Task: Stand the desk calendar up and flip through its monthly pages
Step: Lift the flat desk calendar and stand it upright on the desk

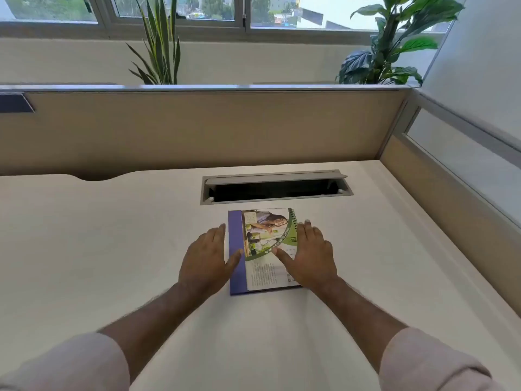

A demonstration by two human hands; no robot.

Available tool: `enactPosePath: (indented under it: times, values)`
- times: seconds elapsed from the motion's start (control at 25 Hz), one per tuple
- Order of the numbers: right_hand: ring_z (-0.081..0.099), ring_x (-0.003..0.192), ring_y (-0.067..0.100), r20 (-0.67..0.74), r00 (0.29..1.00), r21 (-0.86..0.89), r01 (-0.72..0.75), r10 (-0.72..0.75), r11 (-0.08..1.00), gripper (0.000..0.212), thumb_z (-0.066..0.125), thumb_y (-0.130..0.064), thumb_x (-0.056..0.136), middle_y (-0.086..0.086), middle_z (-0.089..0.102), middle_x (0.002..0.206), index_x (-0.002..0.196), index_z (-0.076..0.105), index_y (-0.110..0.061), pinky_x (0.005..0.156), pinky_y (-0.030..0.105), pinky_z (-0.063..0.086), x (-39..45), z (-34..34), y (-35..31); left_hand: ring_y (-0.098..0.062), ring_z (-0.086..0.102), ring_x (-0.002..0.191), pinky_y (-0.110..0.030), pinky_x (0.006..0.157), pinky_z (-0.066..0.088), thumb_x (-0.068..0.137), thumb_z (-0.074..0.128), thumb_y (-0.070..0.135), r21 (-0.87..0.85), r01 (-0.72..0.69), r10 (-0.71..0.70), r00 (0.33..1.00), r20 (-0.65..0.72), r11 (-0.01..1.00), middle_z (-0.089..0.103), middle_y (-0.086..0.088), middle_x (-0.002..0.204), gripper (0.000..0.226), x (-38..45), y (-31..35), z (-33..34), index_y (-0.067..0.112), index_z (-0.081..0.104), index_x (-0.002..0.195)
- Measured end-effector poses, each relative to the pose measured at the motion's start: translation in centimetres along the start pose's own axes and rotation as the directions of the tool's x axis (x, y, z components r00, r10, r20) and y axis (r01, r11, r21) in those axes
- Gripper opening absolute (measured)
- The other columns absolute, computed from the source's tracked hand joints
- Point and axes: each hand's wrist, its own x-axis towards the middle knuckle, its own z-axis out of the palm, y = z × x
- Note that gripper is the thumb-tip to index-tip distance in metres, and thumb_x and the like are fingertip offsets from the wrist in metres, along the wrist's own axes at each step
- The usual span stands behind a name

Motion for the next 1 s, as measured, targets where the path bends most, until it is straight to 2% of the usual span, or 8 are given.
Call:
enactPosePath:
  times: [0.12,0.24,0.48,0.6,0.68,0.76,0.88,1.0]
  values:
    - [0.042,0.124,0.032,-0.061,0.991,-0.006,-0.123,0.123,0.992,0.077,0.045,-0.066,0.085,0.013,0.047,0.138,0.136,0.042,-0.009,0.099,0.044,0.038,-0.8,1.5,0.5,-0.019,0.056,0.119,-0.032,0.092,0.051,0.091,0.054,0.055,-0.149,0.097,-0.075,0.986,0.151,0.984,0.051,-0.005,0.146,0.068,-0.4,0.4,1.8,0.017,0.037,0.145]
    - [0.047,0.114,0.032,-0.026,0.962,0.119,-0.266,0.271,0.957,0.062,0.054,-0.056,0.085,0.014,0.051,0.122,0.121,0.052,-0.006,0.092,0.043,0.043,-1.5,2.4,0.5,-0.014,0.057,0.087,-0.018,0.059,0.043,0.091,0.061,0.043,-0.307,0.242,-0.178,0.958,0.223,0.92,0.066,-0.009,0.119,0.033,-0.3,0.8,3.2,0.017,0.048,0.105]
    - [0.051,0.111,0.031,-0.016,0.963,0.293,-0.254,0.27,0.922,0.051,0.067,-0.04,0.083,0.015,0.055,0.116,0.119,0.058,-0.004,0.092,0.041,0.045,-1.7,3.1,1.1,-0.024,0.066,0.1,-0.027,0.07,0.046,0.09,0.066,0.034,-0.341,0.359,-0.288,0.926,0.243,0.869,0.068,-0.009,0.116,0.035,-0.3,1.5,3.8,0.006,0.061,0.11]
    - [0.052,0.113,0.034,-0.034,0.948,0.413,-0.275,0.316,0.868,0.053,0.073,-0.027,0.08,0.018,0.055,0.12,0.123,0.057,-0.001,0.095,0.041,0.047,-1.7,2.6,1.6,-0.028,0.072,0.088,-0.033,0.068,0.058,0.085,0.075,0.027,-0.556,0.512,-0.369,0.858,0.356,0.654,0.073,-0.01,0.104,0.03,-0.7,1.7,4.3,0.001,0.068,0.099]
    - [0.051,0.112,0.038,-0.068,0.886,0.496,-0.369,0.459,0.786,0.053,0.076,-0.019,0.077,0.02,0.051,0.12,0.121,0.056,0.001,0.091,0.042,0.047,-2.2,2.6,1.0,-0.032,0.075,0.076,-0.043,0.071,0.063,0.085,0.076,0.018,-0.659,0.625,-0.413,0.777,0.475,0.418,0.075,-0.014,0.094,0.024,-1.4,2.2,4.2,-0.003,0.069,0.093]
    - [0.054,0.106,0.041,0.008,0.767,0.586,-0.523,0.641,0.619,0.052,0.077,-0.018,0.073,0.02,0.052,0.119,0.116,0.055,0.0,0.085,0.042,0.05,-3.0,3.0,-0.1,-0.032,0.076,0.071,-0.047,0.07,0.064,0.086,0.074,0.013,-0.685,0.658,-0.421,0.743,0.521,0.313,0.075,-0.016,0.091,0.019,-2.2,3.0,4.3,-0.004,0.069,0.092]
    - [0.067,0.094,0.036,0.218,0.698,0.765,-0.556,0.682,0.325,0.042,0.072,-0.012,0.07,0.017,0.067,0.112,0.109,0.06,-0.001,0.078,0.041,0.059,-3.6,4.1,-1.3,-0.027,0.075,0.062,-0.04,0.065,0.064,0.087,0.073,0.011,-0.715,0.651,-0.44,0.736,0.514,0.254,0.076,-0.015,0.086,0.014,-3.6,4.7,4.5,-0.001,0.07,0.092]
    - [0.07,0.078,0.031,0.324,0.661,0.826,-0.546,0.677,0.139,0.021,0.068,-0.005,0.071,0.013,0.073,0.092,0.092,0.068,-0.002,0.07,0.043,0.062,-4.3,3.9,-1.3,-0.024,0.073,0.057,-0.035,0.062,0.063,0.087,0.074,0.014,-0.715,0.641,-0.415,0.752,0.513,0.279,0.076,-0.015,0.072,0.016,-5.1,6.1,4.5,-0.001,0.07,0.092]
